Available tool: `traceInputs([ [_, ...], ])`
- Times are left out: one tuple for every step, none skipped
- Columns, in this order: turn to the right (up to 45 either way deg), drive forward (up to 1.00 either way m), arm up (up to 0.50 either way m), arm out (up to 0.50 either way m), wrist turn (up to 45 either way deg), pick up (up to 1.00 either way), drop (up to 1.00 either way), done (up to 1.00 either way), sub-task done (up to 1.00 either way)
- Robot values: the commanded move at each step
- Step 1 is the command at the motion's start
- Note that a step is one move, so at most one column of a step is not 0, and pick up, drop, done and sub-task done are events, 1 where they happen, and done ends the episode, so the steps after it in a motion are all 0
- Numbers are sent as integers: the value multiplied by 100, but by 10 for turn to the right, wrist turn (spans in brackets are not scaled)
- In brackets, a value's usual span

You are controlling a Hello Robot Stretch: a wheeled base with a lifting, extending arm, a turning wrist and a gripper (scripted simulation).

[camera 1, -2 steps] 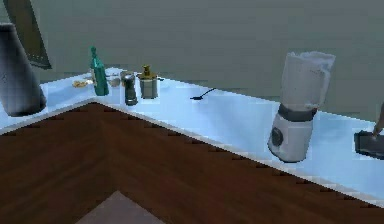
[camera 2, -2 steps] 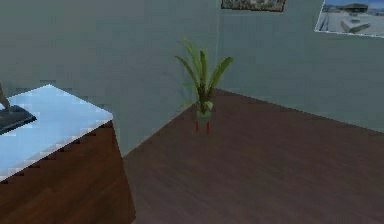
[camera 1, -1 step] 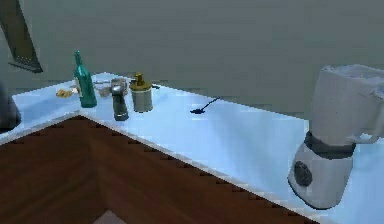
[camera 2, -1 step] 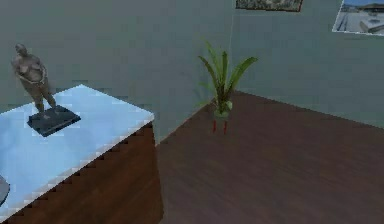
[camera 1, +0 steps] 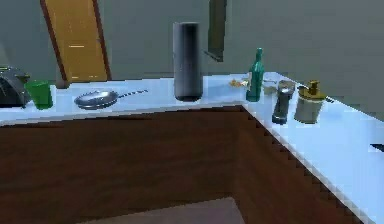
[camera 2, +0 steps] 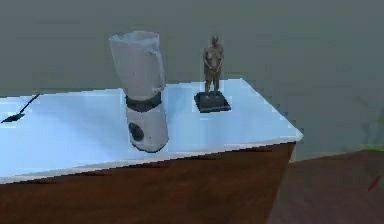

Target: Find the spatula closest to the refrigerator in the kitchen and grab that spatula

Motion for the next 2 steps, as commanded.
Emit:
traceInputs([
  [-450,0,0,0,0,0,0,0,0],
  [-390,0,0,0,0,0,0,0,0],
])
